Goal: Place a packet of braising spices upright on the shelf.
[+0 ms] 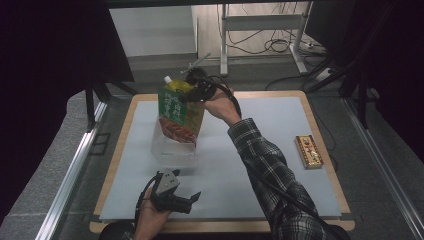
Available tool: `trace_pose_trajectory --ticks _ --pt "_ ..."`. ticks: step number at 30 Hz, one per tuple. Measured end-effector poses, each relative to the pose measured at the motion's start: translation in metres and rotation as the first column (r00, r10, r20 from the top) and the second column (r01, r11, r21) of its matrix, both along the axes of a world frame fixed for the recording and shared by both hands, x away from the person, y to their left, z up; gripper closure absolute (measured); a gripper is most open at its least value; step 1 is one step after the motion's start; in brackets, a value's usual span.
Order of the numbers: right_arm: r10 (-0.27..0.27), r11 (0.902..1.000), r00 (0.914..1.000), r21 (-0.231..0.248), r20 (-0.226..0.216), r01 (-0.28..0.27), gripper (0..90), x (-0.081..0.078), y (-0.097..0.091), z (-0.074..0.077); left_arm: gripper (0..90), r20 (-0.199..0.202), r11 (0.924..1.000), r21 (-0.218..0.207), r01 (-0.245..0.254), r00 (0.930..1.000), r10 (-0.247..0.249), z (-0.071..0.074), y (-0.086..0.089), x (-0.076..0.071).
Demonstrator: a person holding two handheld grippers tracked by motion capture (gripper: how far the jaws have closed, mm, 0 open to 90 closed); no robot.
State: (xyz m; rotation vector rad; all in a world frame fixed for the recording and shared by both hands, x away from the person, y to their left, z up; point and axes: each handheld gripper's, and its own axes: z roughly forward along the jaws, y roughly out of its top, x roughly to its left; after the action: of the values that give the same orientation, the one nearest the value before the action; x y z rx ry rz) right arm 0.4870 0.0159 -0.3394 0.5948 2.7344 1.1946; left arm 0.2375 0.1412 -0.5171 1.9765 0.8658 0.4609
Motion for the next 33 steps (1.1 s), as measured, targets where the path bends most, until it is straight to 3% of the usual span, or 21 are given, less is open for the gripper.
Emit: trace_pose_trajectory --ticks 3,12,18,27,33 --pt "-0.014 0.9999 0.9999 0.004 -0.005 0.014 89.3 0.001 -0.003 -0.001 0.0 0.001 1.0 0.006 0.004 1.0 -0.004 0.0 -0.001 0.0" --pt "-0.018 0.9998 0.9998 0.003 -0.009 0.018 89.5 0.005 0.013 0.003 0.0 0.0 1.0 0.004 0.006 1.0 -0.006 0.0 -0.001 0.0" --pt "-0.006 0.9988 0.9999 -0.049 -0.011 0.005 89.7 0.004 0.011 0.008 0.0 -0.003 1.0 0.002 0.006 1.0 -0.006 -0.001 -0.002 0.0" --pt "-0.017 0.999 0.9997 -0.042 -0.016 0.016 89.0 0.004 0.007 0.005 0.0 0.0 0.9999 0.008 0.009 1.0 -0.009 -0.001 -0.003 0.0" --pt "-0.007 0.9999 0.9997 -0.016 0.023 0.007 72.9 -0.002 -0.002 0.011 0.0 -0.001 1.0 0.002 0.004 1.0 -0.004 -0.001 -0.003 0.0"
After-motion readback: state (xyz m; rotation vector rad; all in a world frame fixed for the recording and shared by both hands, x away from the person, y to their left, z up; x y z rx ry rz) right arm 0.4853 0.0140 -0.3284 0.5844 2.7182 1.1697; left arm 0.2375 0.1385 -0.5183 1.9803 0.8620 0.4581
